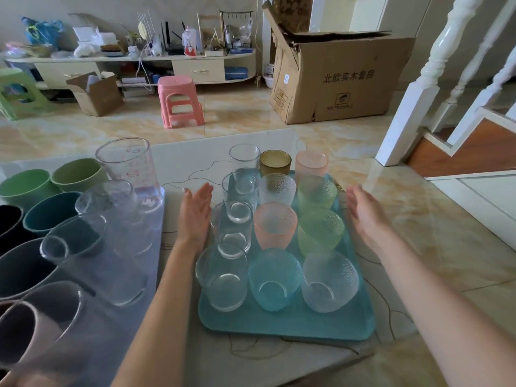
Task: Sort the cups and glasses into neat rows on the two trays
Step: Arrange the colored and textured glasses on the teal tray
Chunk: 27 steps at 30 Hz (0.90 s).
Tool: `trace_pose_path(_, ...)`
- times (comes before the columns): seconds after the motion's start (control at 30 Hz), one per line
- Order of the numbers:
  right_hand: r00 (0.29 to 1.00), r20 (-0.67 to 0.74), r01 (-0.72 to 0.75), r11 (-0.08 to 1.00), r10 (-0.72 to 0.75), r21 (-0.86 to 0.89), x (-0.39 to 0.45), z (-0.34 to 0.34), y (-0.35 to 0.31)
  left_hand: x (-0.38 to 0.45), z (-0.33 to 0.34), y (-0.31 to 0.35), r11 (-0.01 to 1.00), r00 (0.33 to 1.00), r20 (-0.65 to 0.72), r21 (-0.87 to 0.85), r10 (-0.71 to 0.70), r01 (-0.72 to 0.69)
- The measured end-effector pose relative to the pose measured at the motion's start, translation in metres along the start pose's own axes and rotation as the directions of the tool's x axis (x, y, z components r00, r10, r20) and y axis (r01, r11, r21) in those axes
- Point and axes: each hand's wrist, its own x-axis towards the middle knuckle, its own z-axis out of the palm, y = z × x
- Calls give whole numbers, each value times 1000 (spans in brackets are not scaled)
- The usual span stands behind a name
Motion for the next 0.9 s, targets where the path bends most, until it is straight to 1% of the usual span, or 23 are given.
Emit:
trace_pose_path(0.07, 998, 45, 38, 998, -41, 57, 12, 6, -2, 20, -1, -1, 1000, 1000, 13, 6, 7, -7)
trace_pose_path(0.13, 991, 96, 85, 989, -97, 118, 20, 15, -10, 39, -1, -3, 998, 1000, 14, 55, -3, 3)
trace_pose_path(0.2, 980, 134, 123, 979, -145, 160, 32, 23, -15, 54, 3, -4, 998, 999, 50, 55, -15, 12)
trace_pose_path(0.3, 973, 143, 147, 966, -180, 211, 53, 33, -23, 74, 9, -5, 999, 997, 78, 29, 11, -13)
trace_pose_path(0.37, 971, 161, 132, 960, -175, 248, 68, 37, -28, 88, 11, -7, 1000, 996, 86, -17, 12, -11)
trace_pose_path(0.43, 961, 211, 110, 950, -177, 294, 81, 39, -31, 100, 11, -8, 999, 993, 116, -48, -3, 8)
trace_pose_path(0.57, 930, 321, 91, 956, -182, 279, 95, 47, -36, 114, 9, -12, 996, 972, 232, -76, -31, 50)
trace_pose_path(0.63, 905, 387, 41, 944, -174, 327, 100, 52, -36, 115, 10, -12, 993, 960, 280, -105, -23, 54)
trace_pose_path(0.67, 896, 413, 7, 934, -164, 357, 102, 55, -35, 116, 10, -12, 994, 954, 299, -98, -20, 52)
trace_pose_path(0.73, 880, 452, -46, 919, -148, 390, 105, 59, -34, 118, 13, -10, 999, 944, 330, -32, -24, 37)
trace_pose_path(0.8, 864, 480, -67, 910, -153, 410, 109, 61, -31, 119, 18, -8, 999, 934, 355, 26, -52, 46)
trace_pose_path(0.9, 848, 499, -76, 890, -179, 450, 114, 62, -27, 120, 23, -8, 996, 910, 405, 26, -84, 81)
